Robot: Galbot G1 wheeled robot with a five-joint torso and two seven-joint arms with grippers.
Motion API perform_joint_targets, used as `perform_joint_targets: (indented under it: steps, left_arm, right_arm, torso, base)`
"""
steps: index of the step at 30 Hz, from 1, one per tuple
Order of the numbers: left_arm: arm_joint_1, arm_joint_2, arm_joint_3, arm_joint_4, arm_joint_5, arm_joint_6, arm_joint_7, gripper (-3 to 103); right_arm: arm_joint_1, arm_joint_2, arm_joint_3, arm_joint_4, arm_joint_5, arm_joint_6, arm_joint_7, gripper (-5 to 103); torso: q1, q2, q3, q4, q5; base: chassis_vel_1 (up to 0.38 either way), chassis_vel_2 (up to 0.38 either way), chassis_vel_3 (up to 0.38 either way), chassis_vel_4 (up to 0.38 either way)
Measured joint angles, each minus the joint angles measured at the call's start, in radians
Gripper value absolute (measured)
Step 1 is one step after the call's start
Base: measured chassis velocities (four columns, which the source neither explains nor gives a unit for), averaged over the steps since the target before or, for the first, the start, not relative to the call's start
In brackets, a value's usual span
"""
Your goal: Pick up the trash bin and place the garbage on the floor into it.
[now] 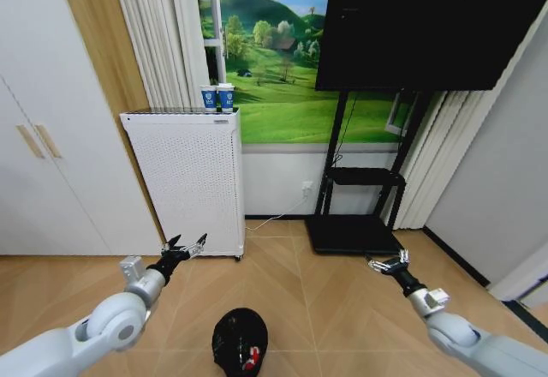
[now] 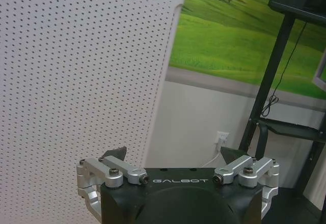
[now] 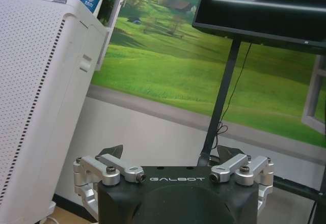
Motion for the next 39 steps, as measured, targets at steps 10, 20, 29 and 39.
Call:
perform_joint_targets:
  steps: [10,20,29,39]
  left_arm:
    - [0.010,-0.019,0.003,0.013,0.010,-0.008,0.011,100]
    - [0.007,-0.030,0.021,0.021,0.018,-0.009,0.013,100]
    - [0.008,-0.041,0.025,0.029,0.021,-0.009,0.013,100]
    - [0.007,-0.052,0.036,0.034,0.025,-0.009,0.012,100]
  right_arm:
    - [-0.027,0.015,0.024,-0.005,-0.063,0.001,0.077,100]
    - [-0.077,0.051,0.076,-0.002,-0.164,0.001,0.147,100]
    - [-0.077,0.075,0.083,-0.021,-0.212,0.001,0.204,100]
    - [-0.092,0.079,0.090,-0.013,-0.257,0.000,0.270,100]
  torso:
    - [-0.002,-0.004,-0.003,-0.0006,-0.0015]
    - [-0.003,-0.006,-0.004,-0.0013,0.0015]
    - [-0.003,-0.008,-0.004,-0.0003,0.0000]
    - [-0.003,-0.008,-0.005,0.0006,-0.0010]
  base:
    - [-0.190,-0.288,0.180,0.311]
    - [-0.180,-0.492,0.184,0.490]
    - [-0.064,-0.114,0.068,0.091]
    - [0.101,0.046,-0.117,0.015]
